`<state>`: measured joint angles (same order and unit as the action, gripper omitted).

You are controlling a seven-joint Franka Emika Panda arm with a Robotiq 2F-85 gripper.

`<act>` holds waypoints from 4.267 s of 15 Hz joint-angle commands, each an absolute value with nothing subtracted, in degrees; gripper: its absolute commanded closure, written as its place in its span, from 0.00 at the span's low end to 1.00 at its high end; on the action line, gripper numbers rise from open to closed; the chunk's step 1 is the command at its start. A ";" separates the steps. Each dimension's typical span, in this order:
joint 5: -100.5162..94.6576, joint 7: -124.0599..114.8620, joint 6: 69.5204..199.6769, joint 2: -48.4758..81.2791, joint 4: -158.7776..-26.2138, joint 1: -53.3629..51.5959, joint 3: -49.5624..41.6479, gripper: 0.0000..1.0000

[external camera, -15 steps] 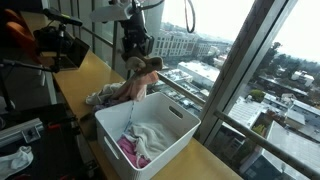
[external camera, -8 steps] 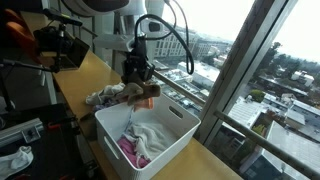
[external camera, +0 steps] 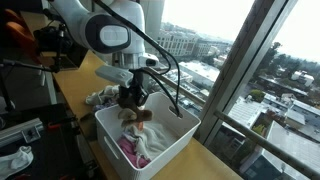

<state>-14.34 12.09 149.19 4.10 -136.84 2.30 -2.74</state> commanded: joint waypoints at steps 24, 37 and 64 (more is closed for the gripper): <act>-16.84 2.97 152.71 10.58 -130.16 -10.11 7.52 0.00; -15.58 7.20 152.06 35.32 -111.66 -12.93 6.88 0.00; -15.43 9.26 153.08 43.14 -109.86 -11.87 5.80 0.93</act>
<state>-15.33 8.67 152.41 42.09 -109.59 -11.66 6.31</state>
